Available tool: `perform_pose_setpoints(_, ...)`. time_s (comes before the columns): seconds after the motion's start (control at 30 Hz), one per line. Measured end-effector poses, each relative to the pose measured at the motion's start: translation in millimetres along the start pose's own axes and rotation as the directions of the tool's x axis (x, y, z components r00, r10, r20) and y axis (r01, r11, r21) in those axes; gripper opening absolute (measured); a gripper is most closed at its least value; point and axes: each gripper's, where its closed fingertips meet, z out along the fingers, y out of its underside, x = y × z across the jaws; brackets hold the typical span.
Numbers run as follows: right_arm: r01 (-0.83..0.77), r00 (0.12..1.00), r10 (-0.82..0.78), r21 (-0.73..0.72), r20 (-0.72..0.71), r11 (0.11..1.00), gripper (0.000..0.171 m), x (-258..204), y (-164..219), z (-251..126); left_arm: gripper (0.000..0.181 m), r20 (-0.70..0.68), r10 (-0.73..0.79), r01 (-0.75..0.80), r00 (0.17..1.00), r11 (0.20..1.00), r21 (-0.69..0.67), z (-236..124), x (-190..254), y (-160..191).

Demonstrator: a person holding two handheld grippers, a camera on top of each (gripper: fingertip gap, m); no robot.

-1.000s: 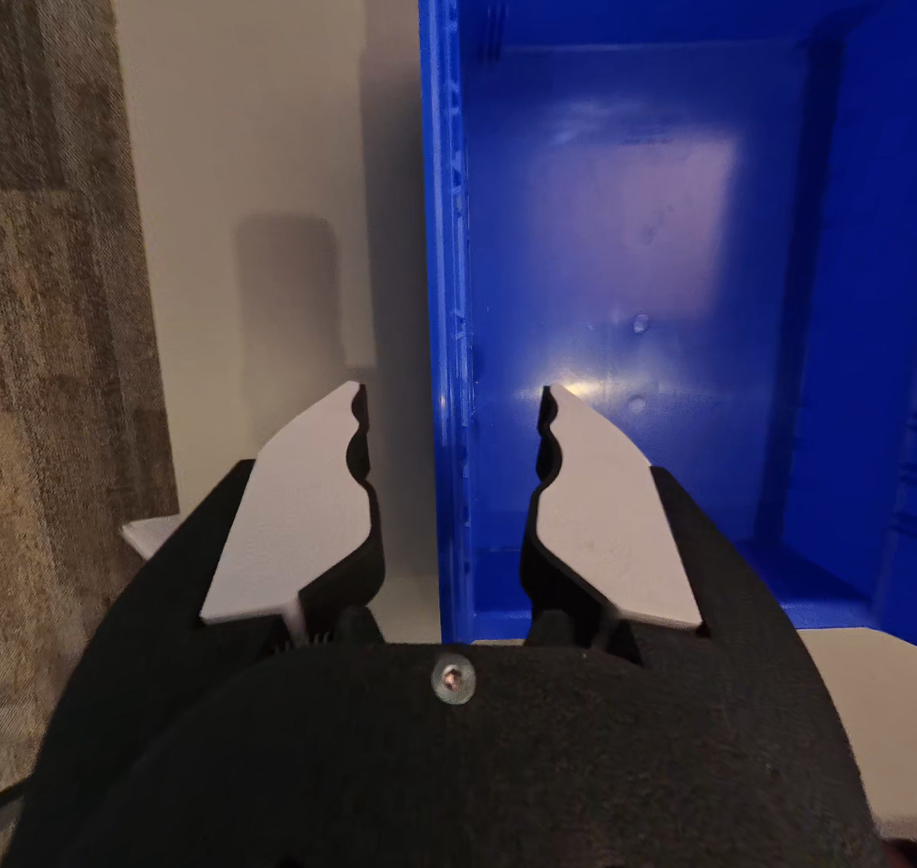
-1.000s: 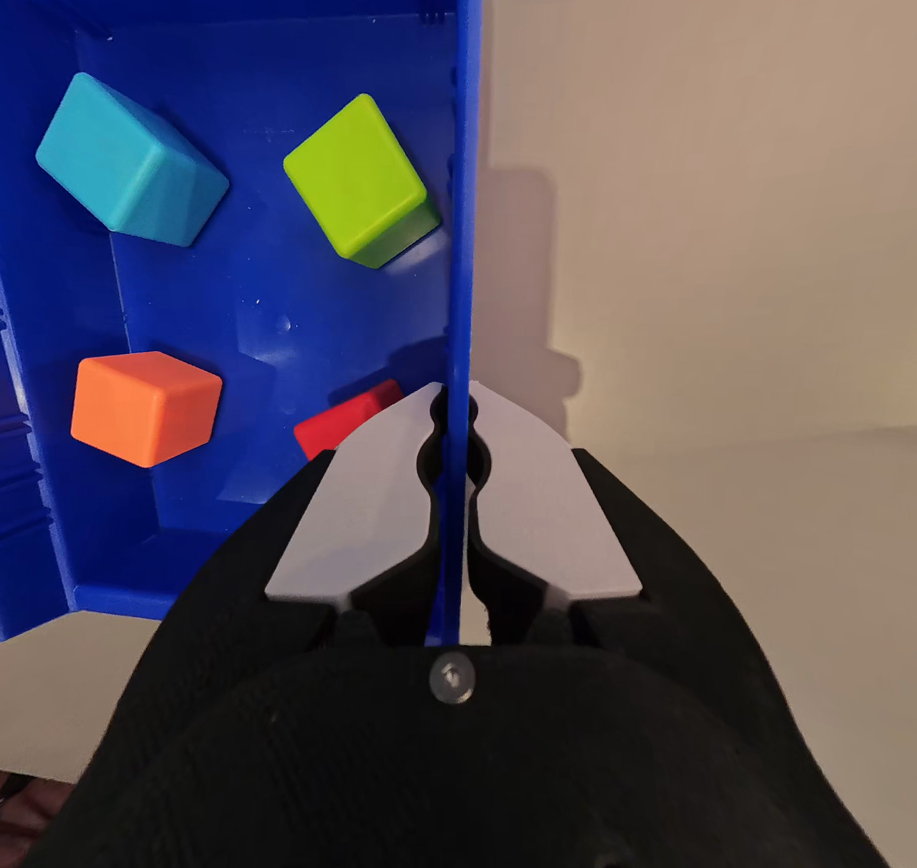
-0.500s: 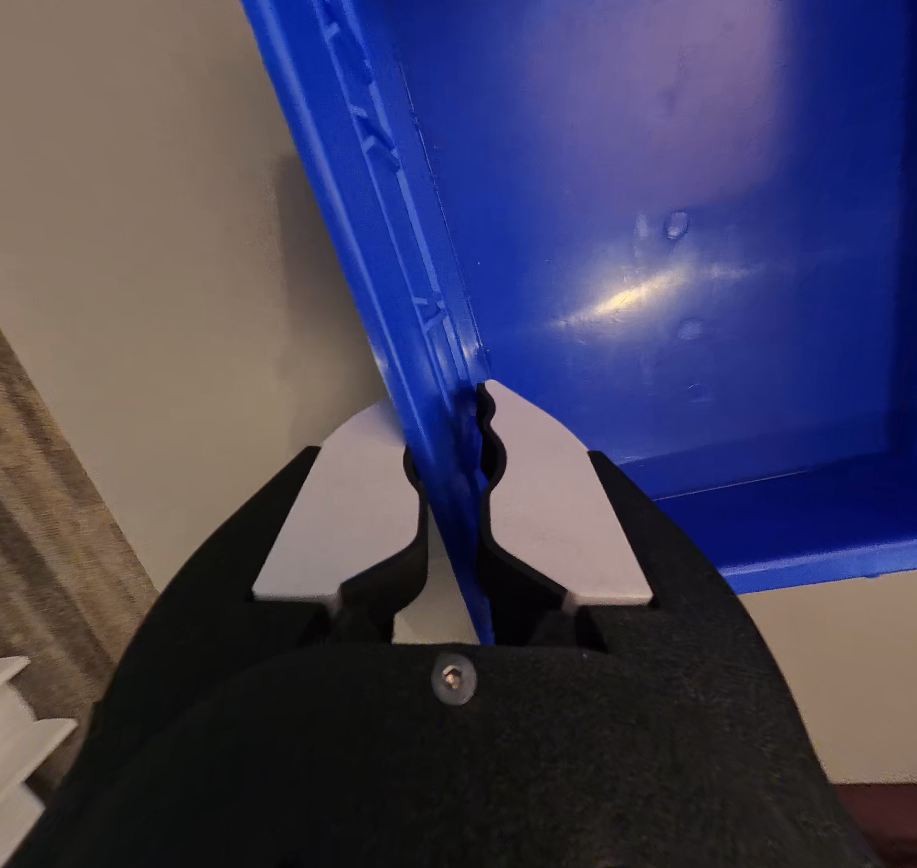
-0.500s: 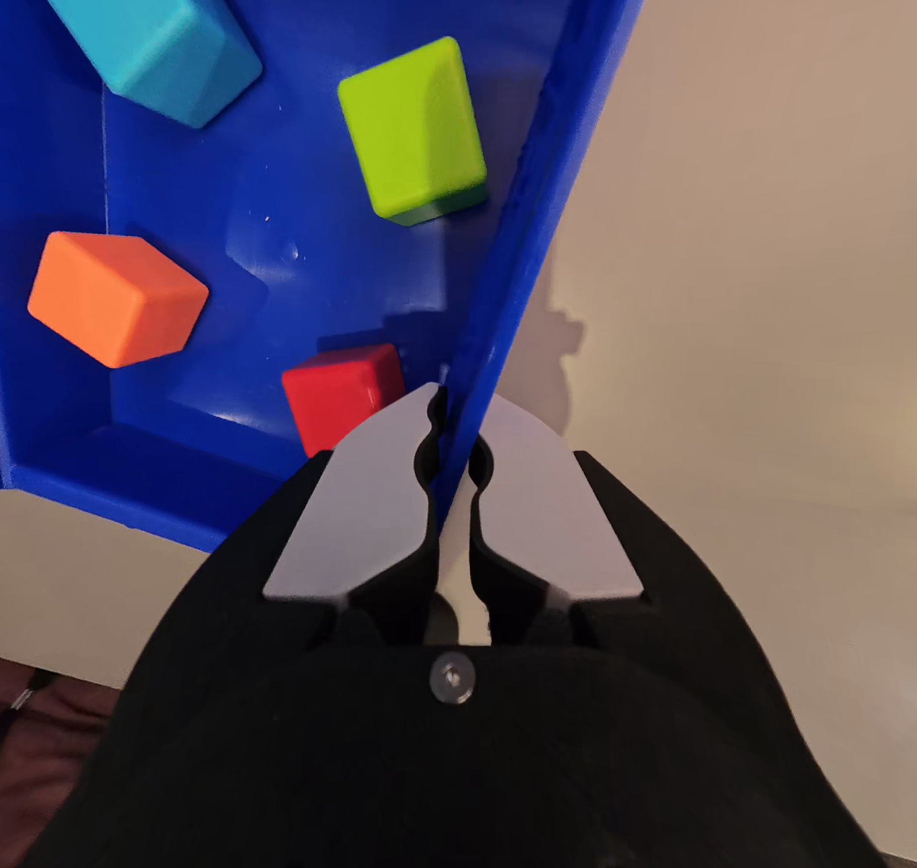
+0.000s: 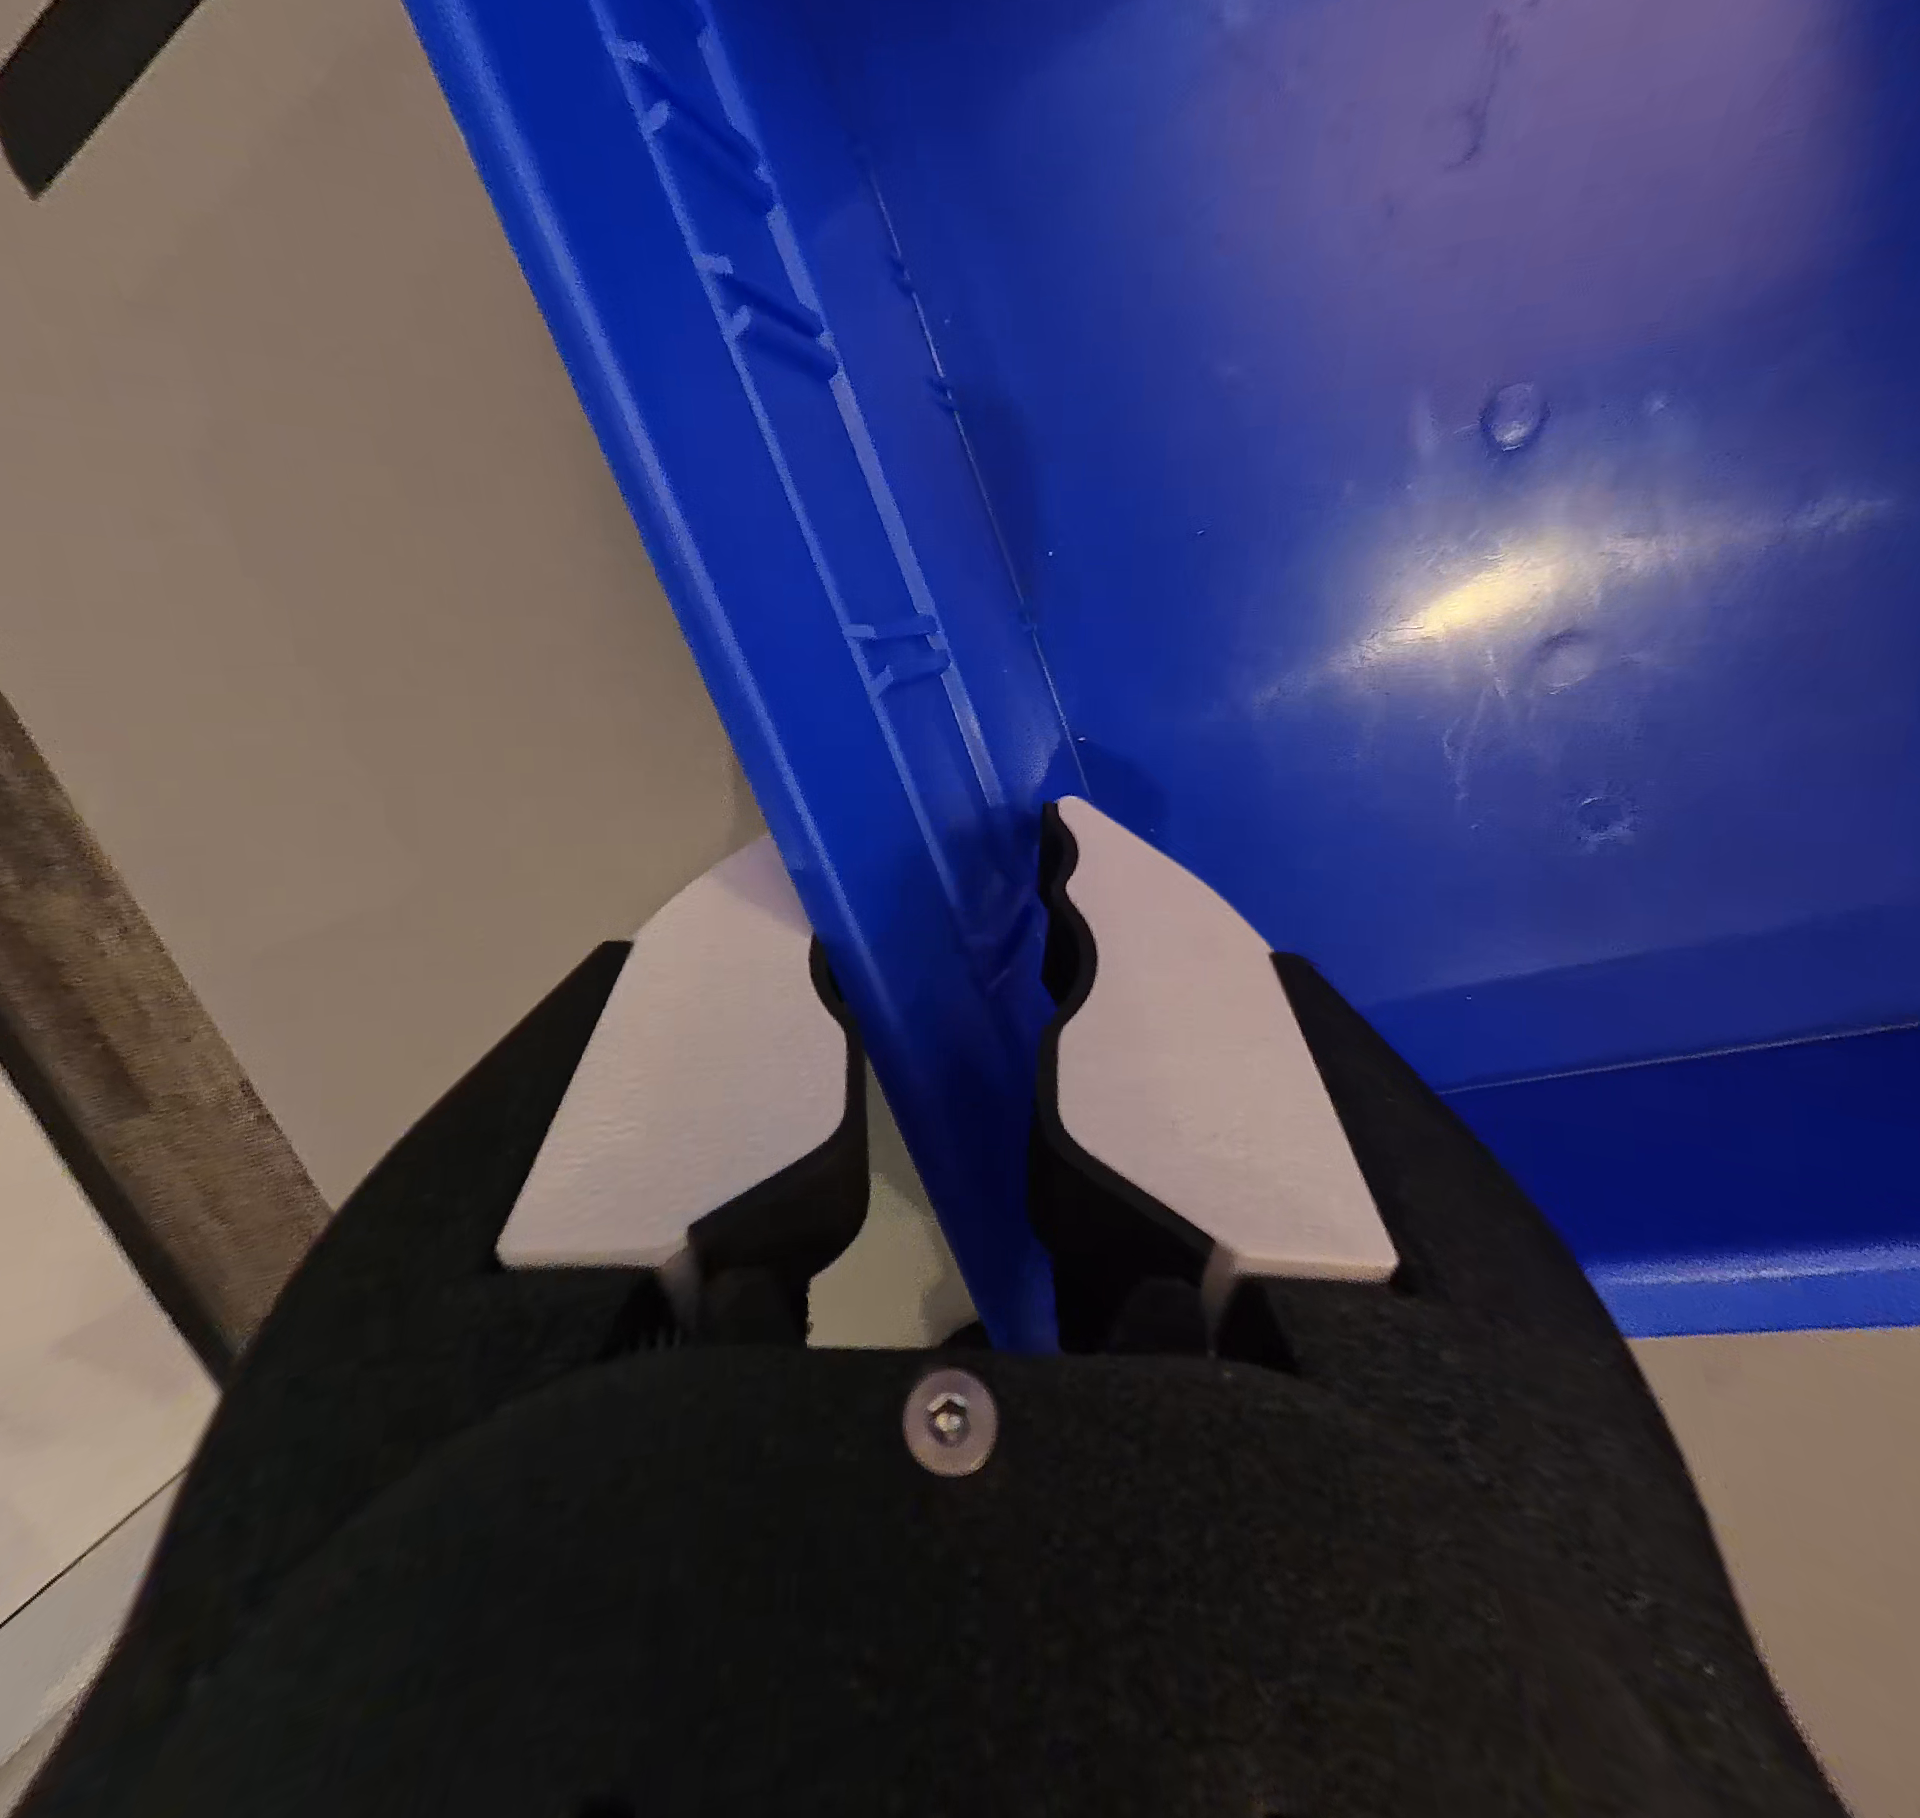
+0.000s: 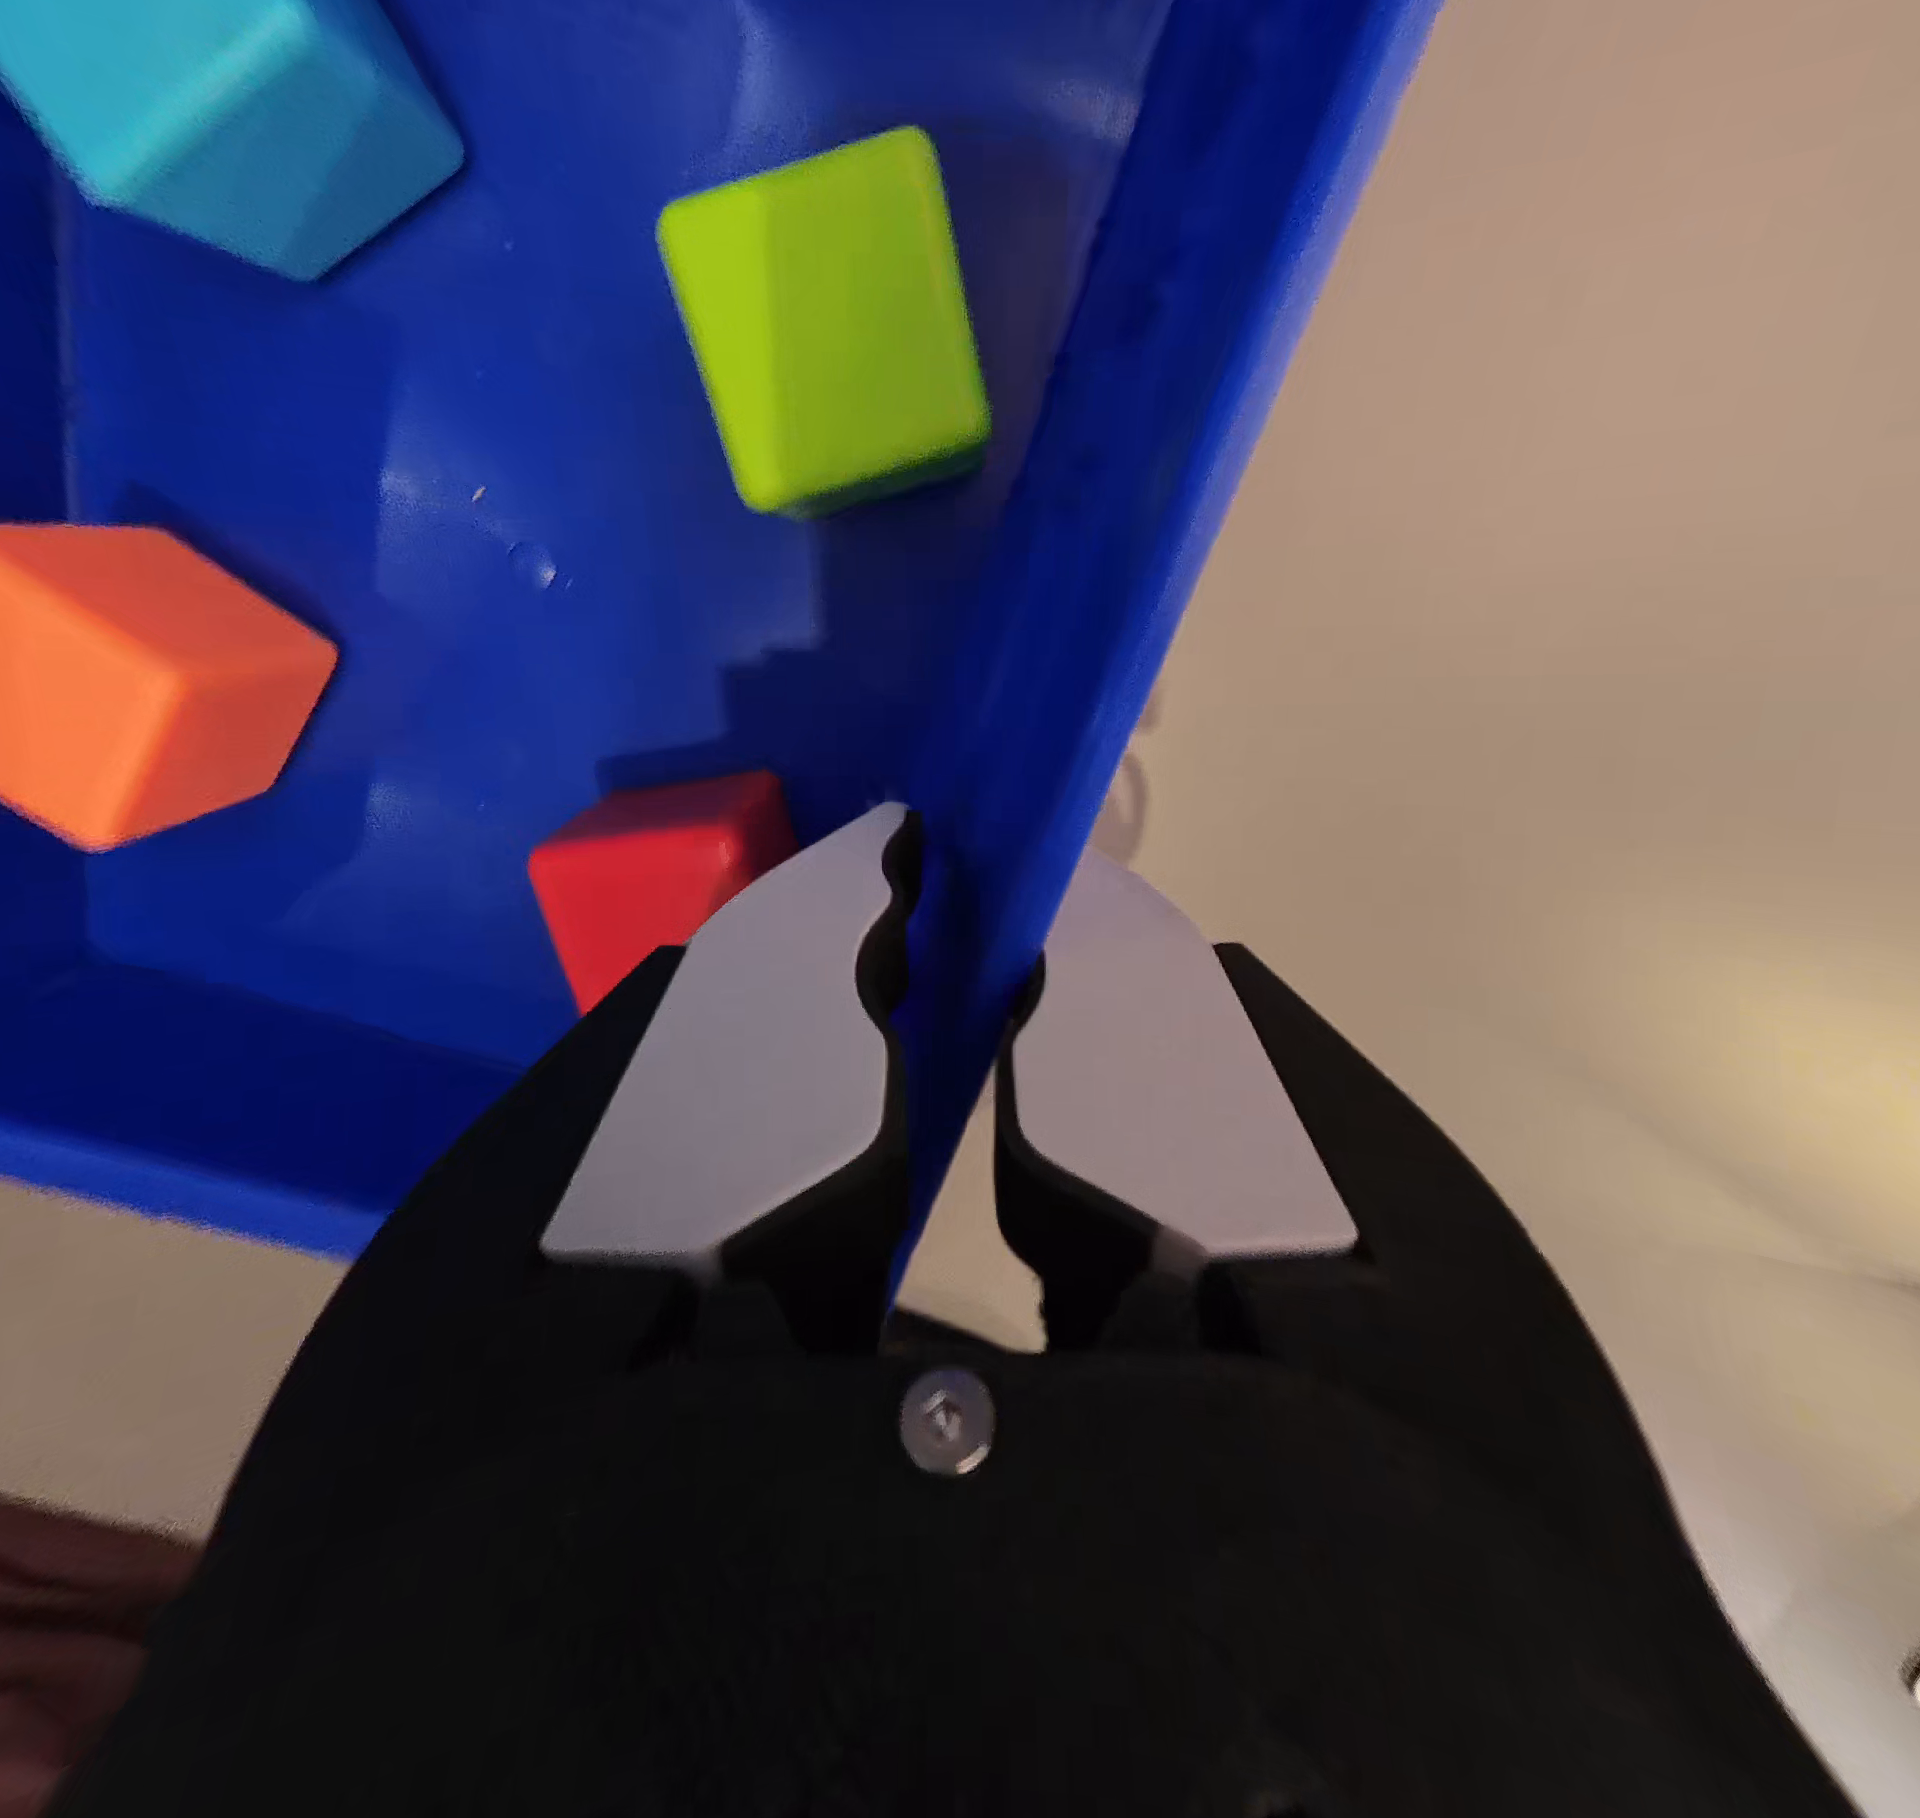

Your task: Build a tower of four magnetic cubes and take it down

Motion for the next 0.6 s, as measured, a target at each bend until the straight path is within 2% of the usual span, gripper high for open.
perform_pose_setpoints(0.07,-0.013,0.999,0.014,0.017,-0.044,1.000,0.015,4.5,-8.3,6.4,0.037,0.032,0.024,-0.024,0.999,1.000,-0.013,-0.7,4.4,0.1)
perform_pose_setpoints(0.17,-0.020,0.999,0.021,0.021,-0.033,1.000,0.014,4.2,-10.3,7.5,0.044,0.050,0.065,-0.064,0.997,0.998,-0.021,-2.8,14.0,-0.7)
perform_pose_setpoints(0.3,-0.044,0.999,0.043,0.027,0.011,0.999,0.012,2.8,-10.7,9.1,0.045,-0.010,0.082,-0.082,0.997,0.996,0.030,-6.0,33.5,-10.7)
perform_pose_setpoints(0.6,-0.093,0.995,0.093,0.021,0.031,0.995,0.012,3.8,-10.8,13.0,0.049,-0.036,0.109,-0.107,0.993,0.992,0.062,-10.8,56.0,-17.3)
